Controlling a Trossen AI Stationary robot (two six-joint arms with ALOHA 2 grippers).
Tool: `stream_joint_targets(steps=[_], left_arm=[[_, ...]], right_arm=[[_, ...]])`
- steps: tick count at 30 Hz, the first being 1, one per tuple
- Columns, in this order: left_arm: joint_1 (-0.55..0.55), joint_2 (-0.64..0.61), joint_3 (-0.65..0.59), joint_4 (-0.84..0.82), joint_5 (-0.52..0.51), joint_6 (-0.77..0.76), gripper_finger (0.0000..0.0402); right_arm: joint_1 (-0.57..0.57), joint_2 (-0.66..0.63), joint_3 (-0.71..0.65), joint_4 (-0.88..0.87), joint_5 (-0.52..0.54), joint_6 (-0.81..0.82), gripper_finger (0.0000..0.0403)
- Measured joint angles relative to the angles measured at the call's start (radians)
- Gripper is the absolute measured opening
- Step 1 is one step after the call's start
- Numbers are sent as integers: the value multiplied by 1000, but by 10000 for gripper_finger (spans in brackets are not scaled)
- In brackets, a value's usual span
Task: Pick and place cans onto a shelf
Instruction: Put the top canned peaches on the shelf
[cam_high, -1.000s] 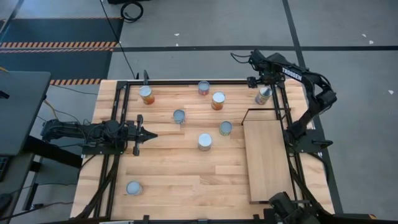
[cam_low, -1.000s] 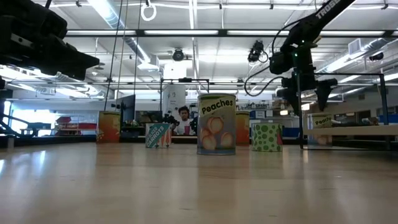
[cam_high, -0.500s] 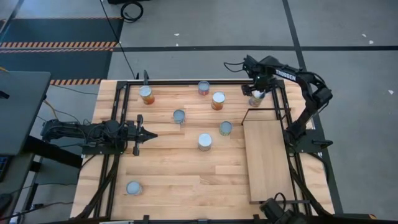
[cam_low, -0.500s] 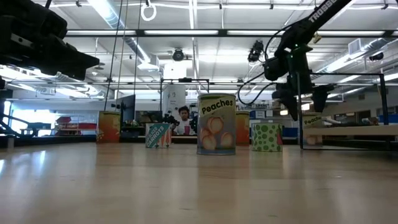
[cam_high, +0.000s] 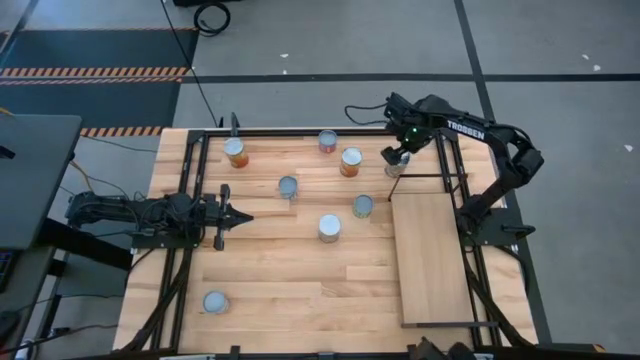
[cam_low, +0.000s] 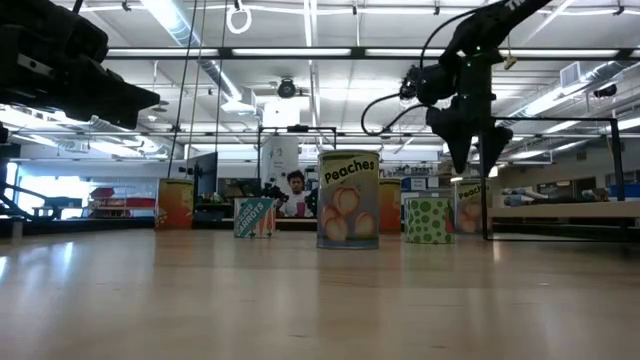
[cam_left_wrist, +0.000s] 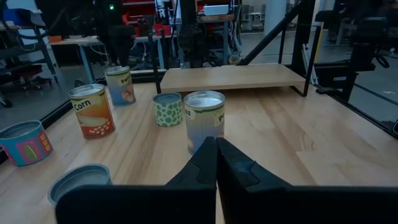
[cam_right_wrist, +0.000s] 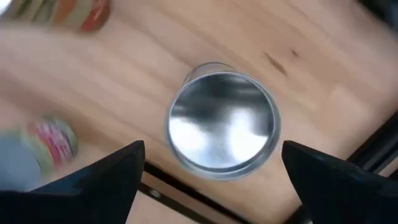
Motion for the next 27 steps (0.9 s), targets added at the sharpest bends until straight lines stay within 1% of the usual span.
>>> stream_joint_targets(steps=[3,5,8,10,14,18,22,27], left_arm=[[0,0,0,0,0,0,5],[0,0,0,0,0,0,5],[0,0,0,0,0,0,5],[0,0,0,0,0,0,5],[0,0,0,0,0,0,5],[0,0,0,0,0,0,5],[0,0,0,0,0,0,5],[0,0,0,0,0,0,5]], right_arm=[[40,-3,0,-16,20,-232,393],[75,-2,0,-17,61,-373,394],[120,-1,1,-23,101,-542,394],[138,-1,2,-23,109,-617,394],[149,-2,2,-30,145,-726,394],[122,-1,1,-22,126,-795,394],[76,0,0,8,88,-810,392],[30,17,2,2,49,-807,392]])
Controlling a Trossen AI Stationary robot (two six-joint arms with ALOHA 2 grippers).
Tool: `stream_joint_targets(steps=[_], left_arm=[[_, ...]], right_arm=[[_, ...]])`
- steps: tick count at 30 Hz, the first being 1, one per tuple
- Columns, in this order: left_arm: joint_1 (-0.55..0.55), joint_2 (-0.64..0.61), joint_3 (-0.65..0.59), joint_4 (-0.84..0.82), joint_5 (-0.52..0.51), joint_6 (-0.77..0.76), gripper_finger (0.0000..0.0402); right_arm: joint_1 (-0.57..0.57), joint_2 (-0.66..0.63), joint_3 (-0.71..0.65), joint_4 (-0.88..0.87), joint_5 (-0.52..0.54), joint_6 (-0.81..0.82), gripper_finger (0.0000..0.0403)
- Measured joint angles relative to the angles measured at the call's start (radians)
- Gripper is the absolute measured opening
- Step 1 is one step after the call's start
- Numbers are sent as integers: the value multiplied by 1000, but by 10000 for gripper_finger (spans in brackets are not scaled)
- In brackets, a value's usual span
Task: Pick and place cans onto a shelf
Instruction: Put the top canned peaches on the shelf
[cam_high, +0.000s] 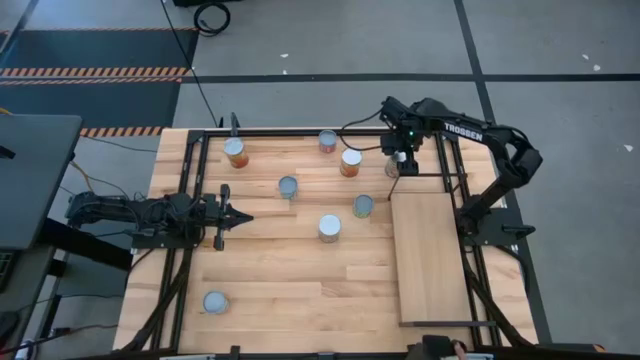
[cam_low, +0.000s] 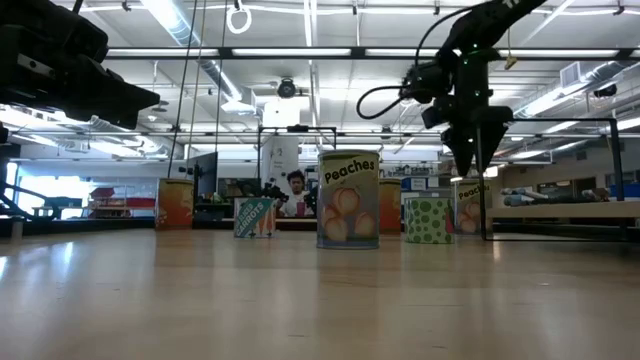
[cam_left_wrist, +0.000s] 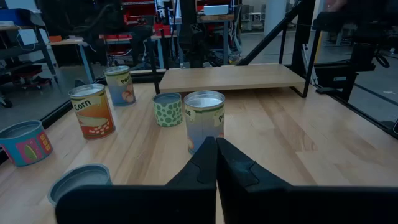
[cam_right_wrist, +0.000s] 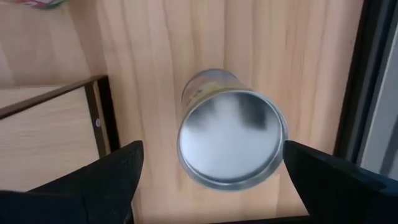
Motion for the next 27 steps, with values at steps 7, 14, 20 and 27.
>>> stream_joint_targets(steps=[7,14,20,27], left_arm=[[0,0,0,0,0,0,5],[0,0,0,0,0,0,5],[0,0,0,0,0,0,5],[0,0,0,0,0,0,5]], right_arm=[[-8,-1,55,-82,-42,176,391],[-51,3,148,-54,-46,538,391],[-94,60,146,-26,5,839,391],[-72,134,146,-16,10,925,391]])
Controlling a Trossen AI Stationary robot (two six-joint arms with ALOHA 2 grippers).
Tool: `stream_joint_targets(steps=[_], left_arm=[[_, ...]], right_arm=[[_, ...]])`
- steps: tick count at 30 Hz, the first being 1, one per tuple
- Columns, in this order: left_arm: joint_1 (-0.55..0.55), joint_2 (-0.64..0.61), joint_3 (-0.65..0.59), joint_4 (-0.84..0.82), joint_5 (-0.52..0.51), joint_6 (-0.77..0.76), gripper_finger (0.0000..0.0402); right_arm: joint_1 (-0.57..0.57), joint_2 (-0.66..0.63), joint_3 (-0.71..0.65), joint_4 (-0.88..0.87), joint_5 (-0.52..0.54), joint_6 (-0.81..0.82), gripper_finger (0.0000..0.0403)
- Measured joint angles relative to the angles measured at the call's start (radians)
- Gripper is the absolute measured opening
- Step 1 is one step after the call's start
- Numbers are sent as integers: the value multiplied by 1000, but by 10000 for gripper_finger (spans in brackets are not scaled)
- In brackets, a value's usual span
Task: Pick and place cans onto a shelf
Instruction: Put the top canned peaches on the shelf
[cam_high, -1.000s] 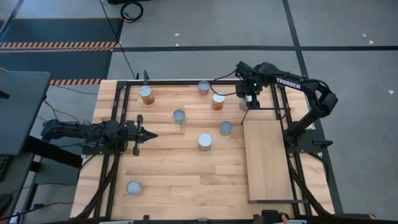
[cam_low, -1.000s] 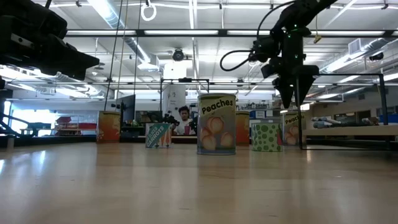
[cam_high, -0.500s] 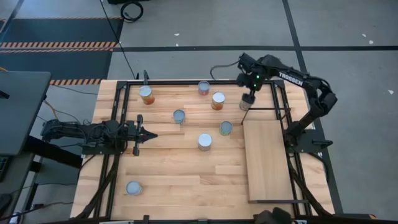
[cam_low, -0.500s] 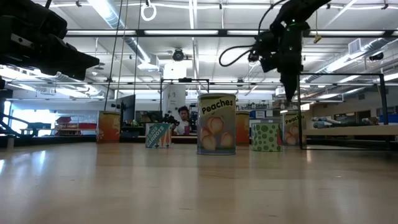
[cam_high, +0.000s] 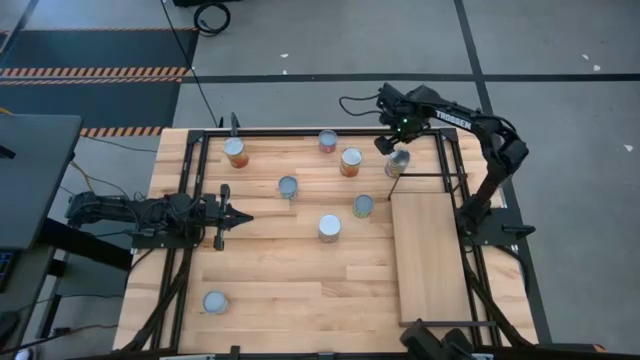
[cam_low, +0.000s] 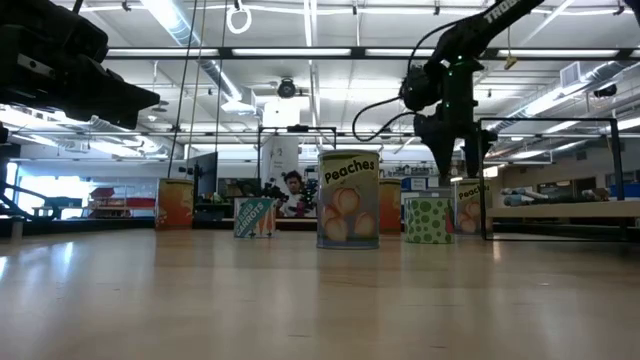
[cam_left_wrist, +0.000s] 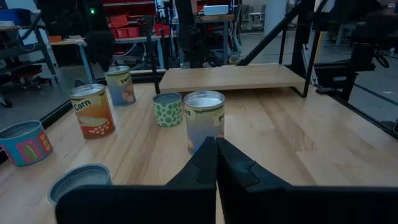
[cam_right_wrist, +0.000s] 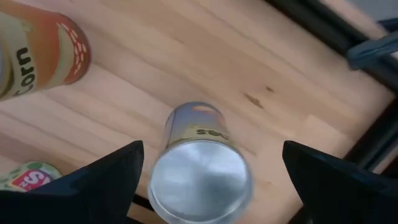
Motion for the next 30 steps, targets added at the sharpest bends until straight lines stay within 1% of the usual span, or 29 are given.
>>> stream_joint_targets(steps=[3,5,9,11,17,21,25,30], left_arm=[[0,0,0,0,0,0,5],[0,0,0,0,0,0,5],[0,0,0,0,0,0,5],[0,0,0,0,0,0,5],[0,0,0,0,0,0,5],[0,0,0,0,0,0,5],[0,0,0,0,0,0,5],[0,0,0,0,0,0,5]], right_arm=[[8,23,0,-7,4,36,391],[15,27,0,-8,26,58,391],[17,28,0,-33,72,62,391],[17,28,0,-46,77,63,391],[21,33,-2,-77,36,70,391],[22,32,-41,-76,4,89,391],[22,32,-77,-43,-3,122,390],[22,32,-87,-14,-29,146,369]])
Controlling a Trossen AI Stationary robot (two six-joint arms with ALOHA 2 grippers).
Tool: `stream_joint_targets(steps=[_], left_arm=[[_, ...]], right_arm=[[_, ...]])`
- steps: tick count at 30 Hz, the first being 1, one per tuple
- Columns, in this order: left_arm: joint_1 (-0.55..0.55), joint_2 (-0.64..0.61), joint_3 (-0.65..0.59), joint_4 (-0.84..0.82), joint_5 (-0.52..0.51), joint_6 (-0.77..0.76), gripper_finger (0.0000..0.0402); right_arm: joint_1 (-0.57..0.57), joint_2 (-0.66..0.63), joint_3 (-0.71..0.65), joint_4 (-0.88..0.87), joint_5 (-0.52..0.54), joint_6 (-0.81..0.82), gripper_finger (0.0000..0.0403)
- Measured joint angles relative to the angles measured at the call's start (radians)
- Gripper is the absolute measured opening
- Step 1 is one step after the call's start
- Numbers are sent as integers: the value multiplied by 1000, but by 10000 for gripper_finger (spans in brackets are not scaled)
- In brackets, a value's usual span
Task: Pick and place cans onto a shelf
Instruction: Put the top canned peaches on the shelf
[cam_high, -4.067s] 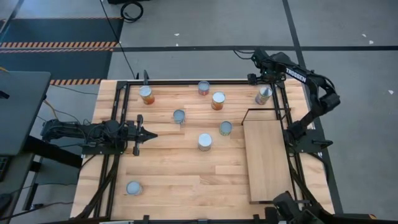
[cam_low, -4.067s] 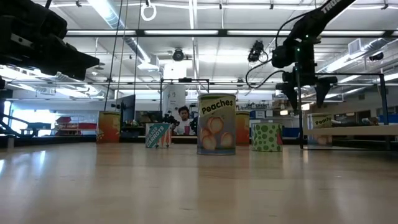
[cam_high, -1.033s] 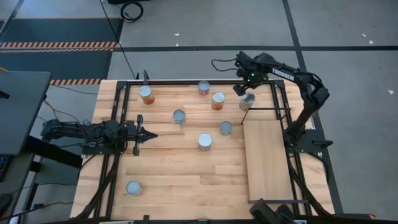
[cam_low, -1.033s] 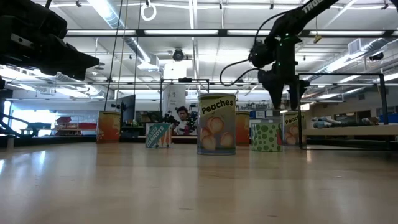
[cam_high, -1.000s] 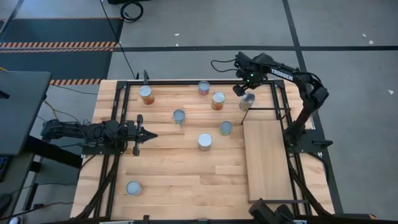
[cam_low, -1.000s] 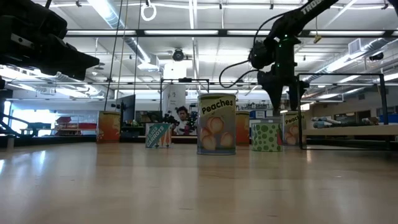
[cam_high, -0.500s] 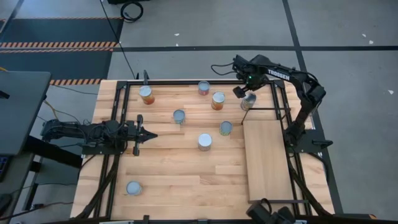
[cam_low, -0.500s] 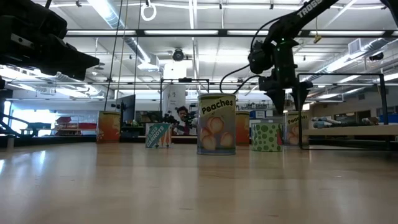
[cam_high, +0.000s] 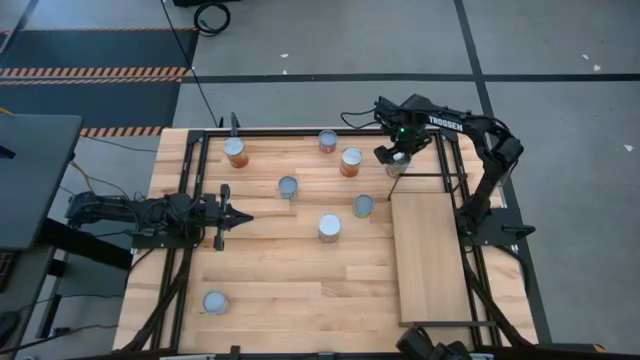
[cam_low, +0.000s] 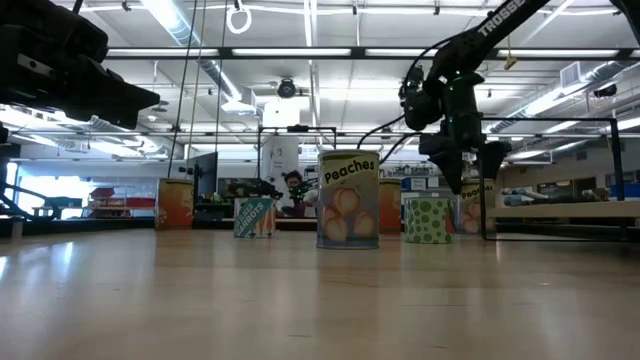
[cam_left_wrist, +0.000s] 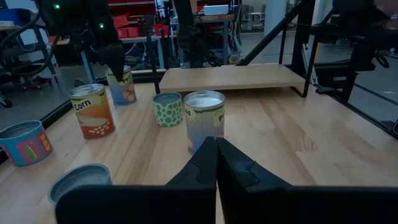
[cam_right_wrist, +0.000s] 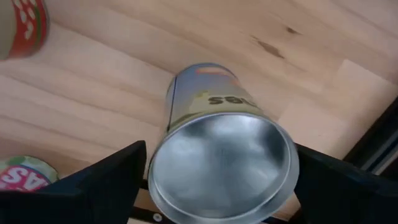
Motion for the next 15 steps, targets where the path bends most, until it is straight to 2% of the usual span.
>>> stream_joint_targets(steps=[7,11,15], left_arm=[[0,0,0,0,0,0,5],[0,0,0,0,0,0,5],[0,0,0,0,0,0,5]], right_arm=[[13,-3,-10,3,5,20,322],[41,-12,8,-18,39,34,321],[100,-32,107,-82,96,68,325]])
